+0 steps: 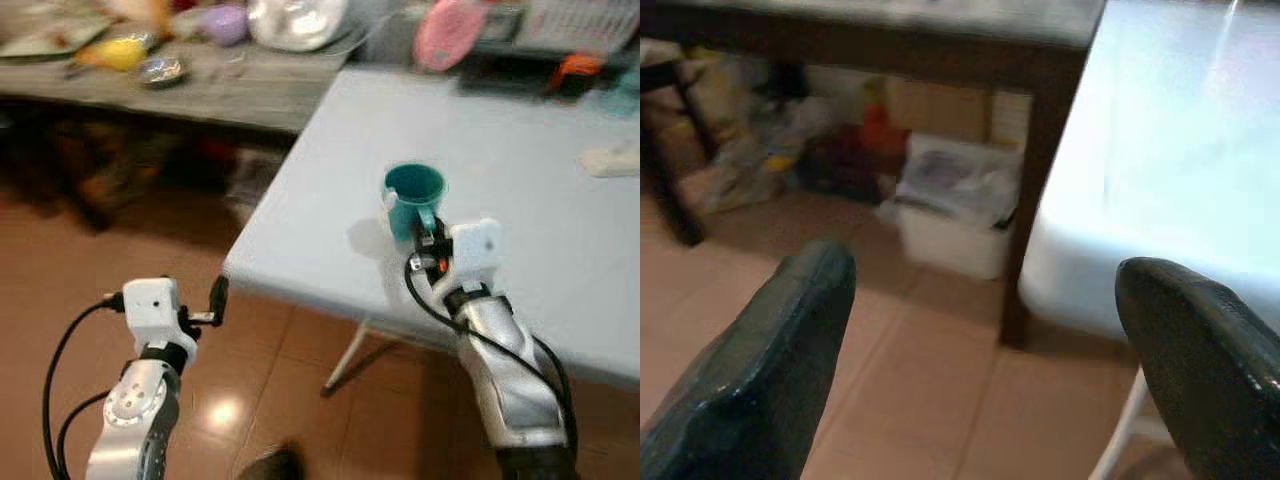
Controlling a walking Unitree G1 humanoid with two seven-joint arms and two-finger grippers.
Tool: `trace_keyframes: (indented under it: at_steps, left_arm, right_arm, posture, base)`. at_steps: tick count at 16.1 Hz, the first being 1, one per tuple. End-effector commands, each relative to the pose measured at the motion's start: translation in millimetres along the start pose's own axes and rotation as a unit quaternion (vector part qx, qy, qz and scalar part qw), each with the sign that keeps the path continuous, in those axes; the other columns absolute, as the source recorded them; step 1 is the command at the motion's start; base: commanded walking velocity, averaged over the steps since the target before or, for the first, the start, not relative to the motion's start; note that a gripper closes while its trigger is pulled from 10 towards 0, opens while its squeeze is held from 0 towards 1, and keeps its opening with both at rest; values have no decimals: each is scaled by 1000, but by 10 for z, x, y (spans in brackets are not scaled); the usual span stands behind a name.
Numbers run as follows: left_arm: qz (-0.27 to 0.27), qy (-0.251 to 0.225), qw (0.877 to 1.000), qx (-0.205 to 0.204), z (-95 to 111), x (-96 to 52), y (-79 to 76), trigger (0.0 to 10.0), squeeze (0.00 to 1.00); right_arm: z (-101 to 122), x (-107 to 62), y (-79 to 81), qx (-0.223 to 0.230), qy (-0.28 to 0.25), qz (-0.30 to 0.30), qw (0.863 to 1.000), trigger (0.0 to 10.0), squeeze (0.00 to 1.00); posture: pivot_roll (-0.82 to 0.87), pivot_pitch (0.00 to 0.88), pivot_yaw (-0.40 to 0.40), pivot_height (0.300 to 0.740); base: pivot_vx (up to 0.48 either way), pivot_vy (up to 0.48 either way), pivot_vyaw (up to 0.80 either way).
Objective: Setting the table
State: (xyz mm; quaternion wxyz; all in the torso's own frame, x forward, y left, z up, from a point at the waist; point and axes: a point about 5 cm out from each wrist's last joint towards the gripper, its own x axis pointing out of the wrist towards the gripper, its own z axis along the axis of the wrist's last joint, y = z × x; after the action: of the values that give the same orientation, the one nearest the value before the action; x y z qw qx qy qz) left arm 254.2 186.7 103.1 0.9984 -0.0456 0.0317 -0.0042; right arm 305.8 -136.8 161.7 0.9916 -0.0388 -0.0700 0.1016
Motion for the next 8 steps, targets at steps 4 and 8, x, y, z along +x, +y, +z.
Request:
trace_keyframes:
  at_steps: [4,8]
  left_arm:
    - [-19,-8,1000,3,10,-23,-8,10000,0]
    - [-13,-4,1000,-1,-3,-15,-9,10000,0]
  right_arm:
    - [-8,-24,-59,-9,-2,-16,1000,10000,0]
    - [-16,-17,-73,-12,0,-21,1000,10000,0]
  posture:
    - [-147,116,68,740]
    - [-148,116,69,740]
  base:
    - [0,0,0]
    - [0,0,-105]
